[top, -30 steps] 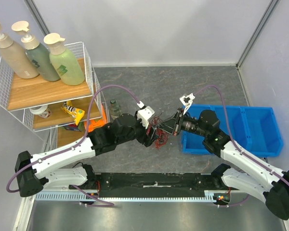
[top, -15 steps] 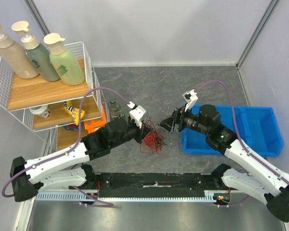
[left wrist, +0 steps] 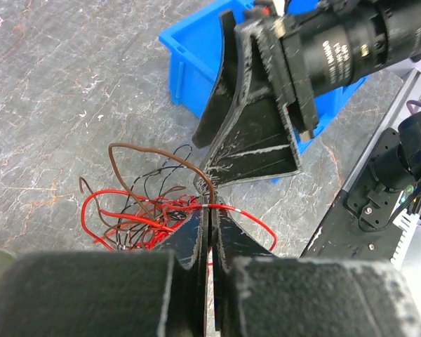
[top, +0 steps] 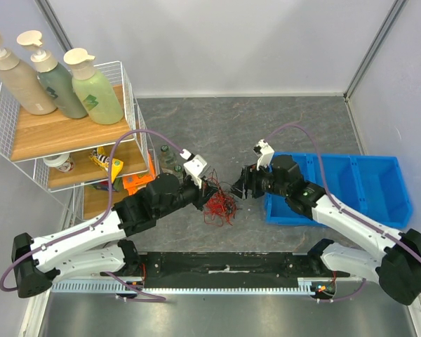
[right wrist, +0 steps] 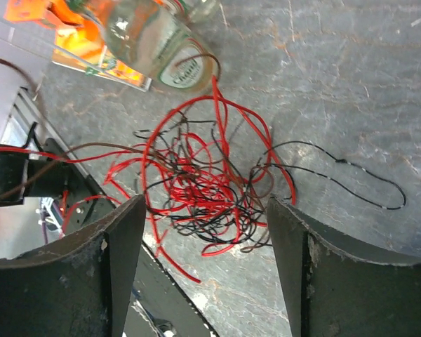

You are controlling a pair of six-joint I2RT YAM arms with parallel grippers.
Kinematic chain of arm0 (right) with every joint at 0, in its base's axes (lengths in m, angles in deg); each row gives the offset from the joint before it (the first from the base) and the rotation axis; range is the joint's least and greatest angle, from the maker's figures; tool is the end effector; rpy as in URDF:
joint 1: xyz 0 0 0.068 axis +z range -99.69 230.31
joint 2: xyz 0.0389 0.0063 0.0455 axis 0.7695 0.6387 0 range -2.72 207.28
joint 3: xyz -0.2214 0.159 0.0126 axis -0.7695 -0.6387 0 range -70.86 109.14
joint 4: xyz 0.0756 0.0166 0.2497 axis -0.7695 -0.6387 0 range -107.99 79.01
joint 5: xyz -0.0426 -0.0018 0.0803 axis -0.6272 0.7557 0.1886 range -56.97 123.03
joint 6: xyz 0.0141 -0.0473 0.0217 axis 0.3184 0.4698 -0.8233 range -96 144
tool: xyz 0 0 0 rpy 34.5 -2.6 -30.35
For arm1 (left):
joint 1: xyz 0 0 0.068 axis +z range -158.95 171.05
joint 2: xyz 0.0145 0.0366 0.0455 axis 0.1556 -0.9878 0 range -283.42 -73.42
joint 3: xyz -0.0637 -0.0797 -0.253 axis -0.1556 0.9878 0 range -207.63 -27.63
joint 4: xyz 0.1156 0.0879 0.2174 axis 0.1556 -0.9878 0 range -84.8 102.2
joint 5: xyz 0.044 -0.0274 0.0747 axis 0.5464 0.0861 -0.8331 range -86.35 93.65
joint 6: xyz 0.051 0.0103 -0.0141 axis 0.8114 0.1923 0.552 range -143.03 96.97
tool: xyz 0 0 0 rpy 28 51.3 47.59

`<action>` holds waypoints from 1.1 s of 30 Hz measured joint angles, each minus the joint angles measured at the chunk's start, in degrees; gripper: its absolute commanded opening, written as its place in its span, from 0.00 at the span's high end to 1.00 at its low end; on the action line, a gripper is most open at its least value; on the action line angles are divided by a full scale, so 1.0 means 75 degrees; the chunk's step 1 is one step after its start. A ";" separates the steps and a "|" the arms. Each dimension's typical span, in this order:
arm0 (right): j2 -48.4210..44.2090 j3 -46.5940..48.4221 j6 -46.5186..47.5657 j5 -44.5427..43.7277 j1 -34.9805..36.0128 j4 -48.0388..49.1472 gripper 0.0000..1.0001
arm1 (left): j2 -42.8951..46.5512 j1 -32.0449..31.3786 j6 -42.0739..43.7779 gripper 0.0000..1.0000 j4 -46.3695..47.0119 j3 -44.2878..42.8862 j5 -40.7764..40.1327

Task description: Untangle the cables

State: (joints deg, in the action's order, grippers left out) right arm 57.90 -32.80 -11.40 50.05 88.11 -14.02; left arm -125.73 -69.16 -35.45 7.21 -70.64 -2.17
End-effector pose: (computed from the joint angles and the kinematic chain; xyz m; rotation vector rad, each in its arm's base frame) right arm 0.1810 0.1536 0.2584 -0.2499 2.1646 1.0750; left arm 0.1105 -0.1857 0.3150 0.6982 1.7606 -0.7936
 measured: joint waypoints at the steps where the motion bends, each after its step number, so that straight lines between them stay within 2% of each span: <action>1: 0.0114 -0.0055 0.0003 -0.0041 0.0017 -0.0003 0.29 | 0.0017 0.0000 0.0000 0.98 -0.0003 0.0000 0.0000; 5: 0.0393 -0.0189 -0.0035 -0.0012 0.0032 0.0189 0.39 | 0.0055 0.0000 -0.0003 0.98 -0.0003 0.0000 0.0000; 8: 0.0676 -0.0367 -0.0221 0.0154 0.0032 0.0720 0.53 | 0.0061 0.0000 -0.0003 0.98 -0.0003 0.0000 0.0003; 10: 0.0918 -0.0423 -0.0323 0.0184 0.0032 0.0892 0.67 | 0.0064 0.0000 -0.0003 0.98 -0.0003 0.0000 0.0003; 13: 0.1131 -0.0428 -0.0370 0.0169 0.0038 0.0973 0.98 | 0.0064 0.0000 -0.0003 0.98 -0.0003 0.0000 0.0000; 16: 0.1125 -0.0274 -0.0224 -0.0035 0.0041 0.0615 1.00 | 0.0064 0.0000 -0.0003 0.98 -0.0023 0.0000 -0.0038; 19: 0.0921 0.0484 0.0140 -0.0638 0.0137 -0.0478 1.00 | 0.0061 0.0000 -0.0073 0.99 -0.0093 0.0032 -0.0286; 24: 0.0105 0.2853 0.0804 -0.1139 0.0309 -0.1853 1.00 | -0.0117 0.0000 -0.0711 0.98 -0.0099 0.0455 -0.0988; 29: -0.0216 0.5633 0.1151 -0.1049 0.0332 -0.2087 1.00 | -0.0347 0.0000 -0.1480 0.98 -0.0154 0.1411 -0.1317; 33: -0.0367 0.7140 0.1492 -0.1422 0.0332 -0.2110 1.00 | -0.0236 0.0000 -0.1897 0.98 -0.0283 0.1728 -0.1512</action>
State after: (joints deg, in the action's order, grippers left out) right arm 55.14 20.75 -0.21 39.38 90.60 -29.84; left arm -127.50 -69.16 -49.68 5.09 -57.67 -13.52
